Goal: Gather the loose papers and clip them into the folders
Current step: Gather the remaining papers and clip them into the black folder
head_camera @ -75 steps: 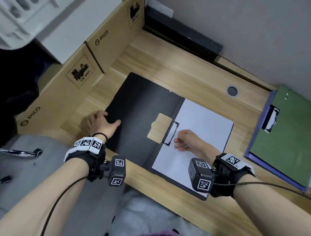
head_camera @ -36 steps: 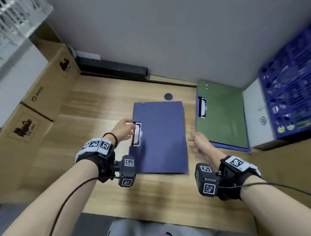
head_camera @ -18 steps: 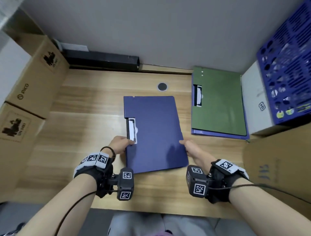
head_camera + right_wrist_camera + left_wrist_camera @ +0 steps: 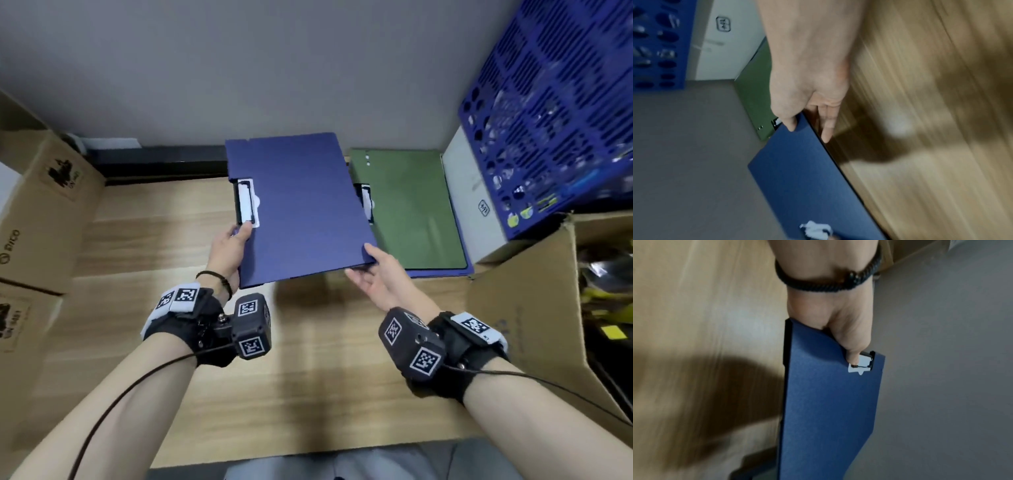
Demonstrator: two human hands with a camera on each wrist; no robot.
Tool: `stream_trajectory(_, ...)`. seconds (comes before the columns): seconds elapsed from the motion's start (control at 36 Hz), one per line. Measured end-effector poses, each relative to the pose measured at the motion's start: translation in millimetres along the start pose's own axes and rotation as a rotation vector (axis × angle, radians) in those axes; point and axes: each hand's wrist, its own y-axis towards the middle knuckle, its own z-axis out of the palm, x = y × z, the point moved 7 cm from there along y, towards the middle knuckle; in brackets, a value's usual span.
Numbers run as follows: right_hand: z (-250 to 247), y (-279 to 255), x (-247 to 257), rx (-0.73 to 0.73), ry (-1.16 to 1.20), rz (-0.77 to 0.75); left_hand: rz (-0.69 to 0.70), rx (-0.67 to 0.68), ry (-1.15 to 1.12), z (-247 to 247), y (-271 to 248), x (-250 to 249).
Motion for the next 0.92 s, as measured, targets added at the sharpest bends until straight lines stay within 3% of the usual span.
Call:
stream_trajectory(0.14, -5, -12, 6, 0.031, 0.241, -0.014, 0.036, 0.020, 0.026, 43, 13, 9)
stream_trajectory(0.33, -22, -20, -10, 0.078, 0.330, 0.024, -0.020, 0.385, 0.151, 133, -16, 19)
stream_trajectory(0.42, -34, -18, -9, 0.014, 0.379, -0.021, -0.052, 0.512, 0.277, 154, -24, 25)
stream_trajectory(0.53, -52, -11, 2, -0.132, 0.400, -0.072, -0.089, 0.564, 0.324, 162, -25, 28)
stream_trajectory(0.67, -68, 2, 14, -0.206, 0.362, -0.069, -0.121, 0.509, 0.364, 143, -17, 31)
stream_trajectory(0.92, -89, 32, 25, -0.363, 0.251, -0.031, -0.242, 0.274, 0.357, 54, 1, 60)
